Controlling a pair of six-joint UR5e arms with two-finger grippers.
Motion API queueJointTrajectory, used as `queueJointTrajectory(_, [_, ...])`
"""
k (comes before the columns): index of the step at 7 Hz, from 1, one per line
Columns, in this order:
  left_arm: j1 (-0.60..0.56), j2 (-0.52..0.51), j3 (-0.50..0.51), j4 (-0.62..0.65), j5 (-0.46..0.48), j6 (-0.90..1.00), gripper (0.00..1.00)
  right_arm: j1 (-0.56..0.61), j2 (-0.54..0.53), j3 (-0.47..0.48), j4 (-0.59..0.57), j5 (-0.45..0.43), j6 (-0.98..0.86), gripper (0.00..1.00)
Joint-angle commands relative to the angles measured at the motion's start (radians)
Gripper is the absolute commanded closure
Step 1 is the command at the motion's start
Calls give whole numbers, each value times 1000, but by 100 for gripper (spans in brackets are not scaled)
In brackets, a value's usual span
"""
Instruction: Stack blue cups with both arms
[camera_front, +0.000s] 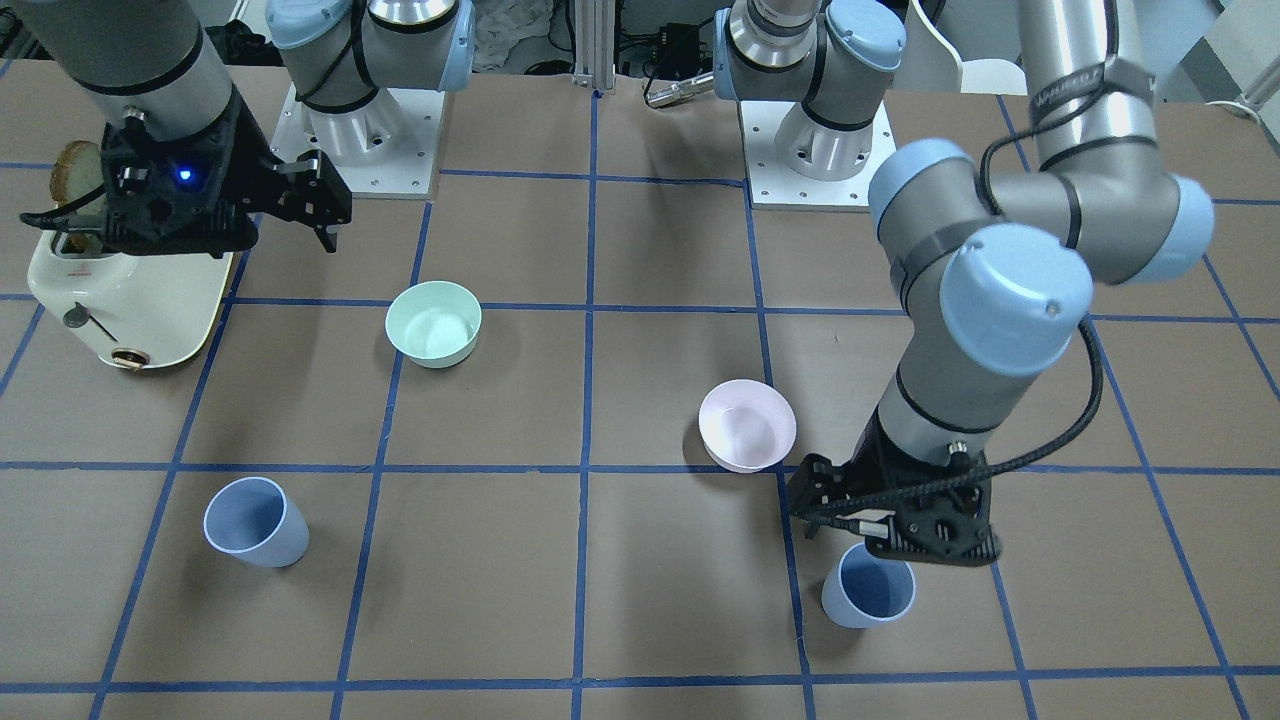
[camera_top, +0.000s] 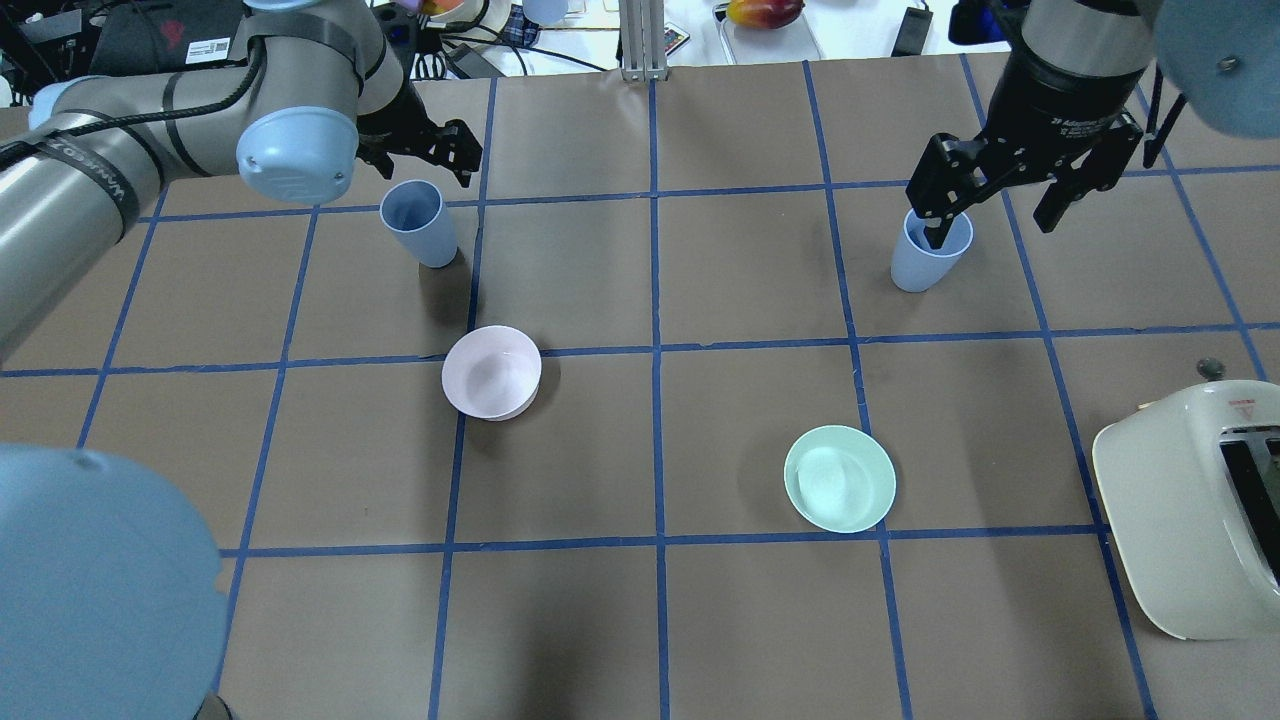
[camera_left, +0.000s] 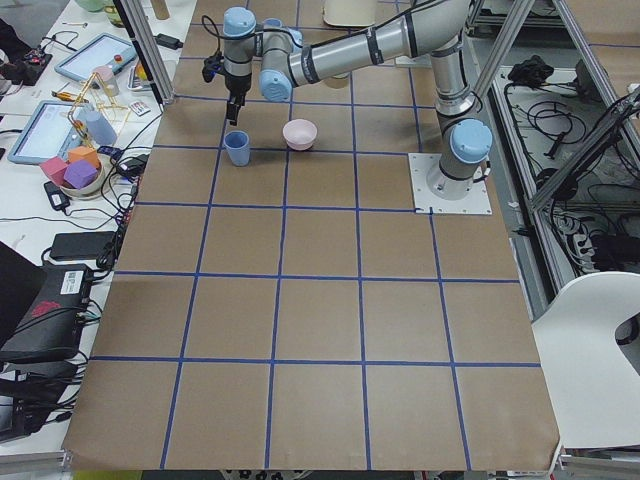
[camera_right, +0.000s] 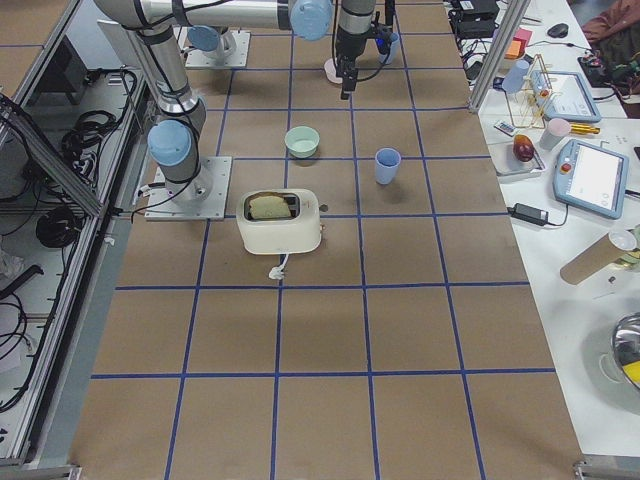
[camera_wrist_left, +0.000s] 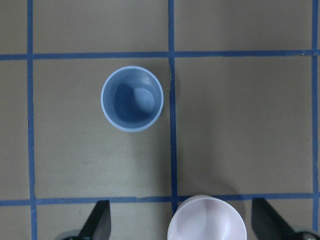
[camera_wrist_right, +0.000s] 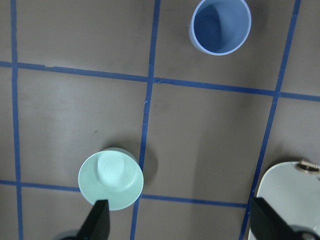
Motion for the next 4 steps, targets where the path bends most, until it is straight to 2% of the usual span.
queueJointTrajectory(1, [0, -62, -2, 20, 45, 63, 2, -67, 125, -21, -227, 0, -111, 0])
queueJointTrajectory(2, [0, -71, -4, 20, 45, 63, 27, -83, 214, -61, -291, 0, -116, 0])
queueJointTrajectory(3, [0, -76, -4, 29, 45, 63, 72, -93, 298, -116, -299, 2, -118, 0])
queueJointTrajectory(4, [0, -82, -4, 39, 45, 63, 92, -93, 358, -155, -302, 5, -113, 0])
